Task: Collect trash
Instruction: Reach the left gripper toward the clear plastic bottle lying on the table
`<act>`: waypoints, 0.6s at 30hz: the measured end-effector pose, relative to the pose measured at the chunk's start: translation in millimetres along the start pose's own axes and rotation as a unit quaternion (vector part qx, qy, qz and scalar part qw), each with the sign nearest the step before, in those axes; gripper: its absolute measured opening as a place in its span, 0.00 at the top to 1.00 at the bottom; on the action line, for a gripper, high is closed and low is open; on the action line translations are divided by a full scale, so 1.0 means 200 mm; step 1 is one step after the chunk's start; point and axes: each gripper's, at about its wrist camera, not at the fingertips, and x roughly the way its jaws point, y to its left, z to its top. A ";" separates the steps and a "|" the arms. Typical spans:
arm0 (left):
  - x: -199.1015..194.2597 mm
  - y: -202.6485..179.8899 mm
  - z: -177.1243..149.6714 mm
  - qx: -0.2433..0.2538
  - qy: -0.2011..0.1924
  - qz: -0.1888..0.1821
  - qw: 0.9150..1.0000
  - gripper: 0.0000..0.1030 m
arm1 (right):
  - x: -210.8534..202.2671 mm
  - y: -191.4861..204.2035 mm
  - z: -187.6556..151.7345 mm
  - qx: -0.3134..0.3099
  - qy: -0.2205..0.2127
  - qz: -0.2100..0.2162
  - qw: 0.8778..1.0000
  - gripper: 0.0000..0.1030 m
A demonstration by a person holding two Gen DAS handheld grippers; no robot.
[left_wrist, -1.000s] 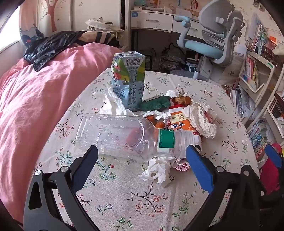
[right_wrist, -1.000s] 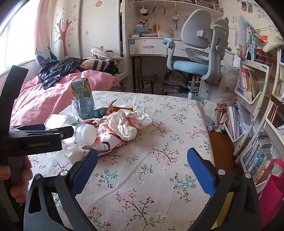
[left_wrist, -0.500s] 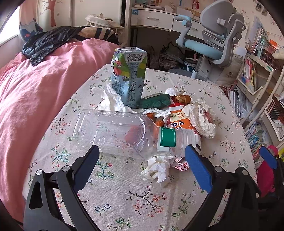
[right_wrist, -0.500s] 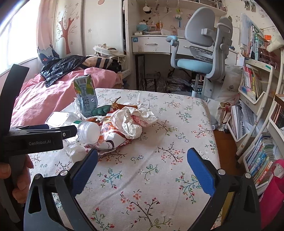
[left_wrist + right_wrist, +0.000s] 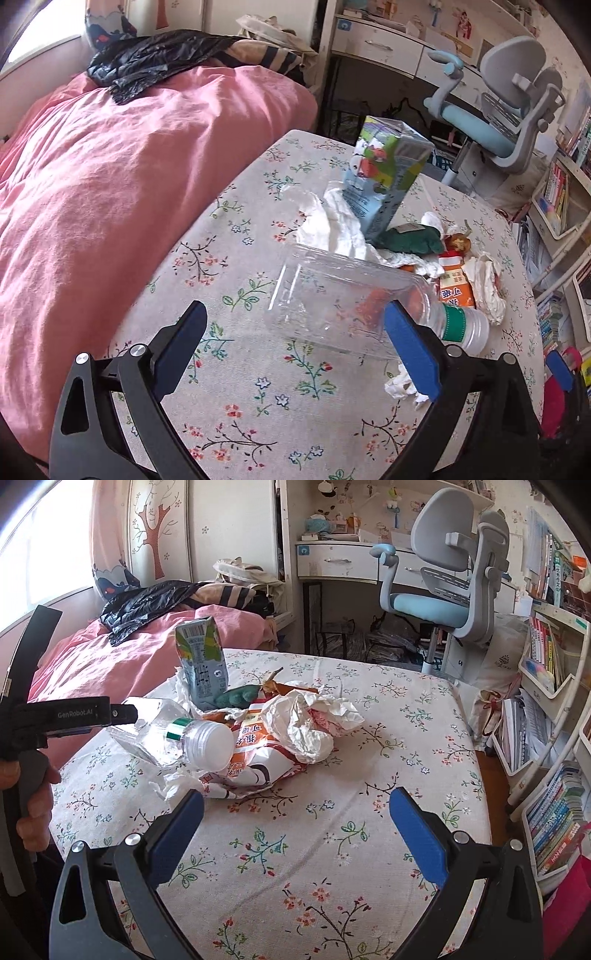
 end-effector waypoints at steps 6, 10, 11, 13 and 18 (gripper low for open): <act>0.03 -0.06 -0.03 0.003 0.033 -0.067 0.997 0.10 | 0.02 0.03 0.01 -0.007 0.003 0.007 1.000 0.06; 0.09 -0.09 -0.06 -0.012 0.080 -0.118 0.990 0.10 | 0.03 0.03 0.03 -0.012 -0.001 -0.005 1.000 0.06; 0.10 -0.08 -0.06 -0.019 0.086 -0.124 0.988 0.10 | 0.04 0.03 0.05 -0.015 -0.005 -0.011 1.000 0.06; 0.12 -0.06 -0.06 -0.039 0.095 -0.133 0.986 0.10 | 0.04 0.04 0.09 -0.021 -0.018 -0.021 0.999 0.06; 0.12 -0.02 -0.05 -0.064 0.095 -0.129 0.985 0.10 | 0.14 0.05 0.21 -0.036 -0.018 -0.044 0.998 0.06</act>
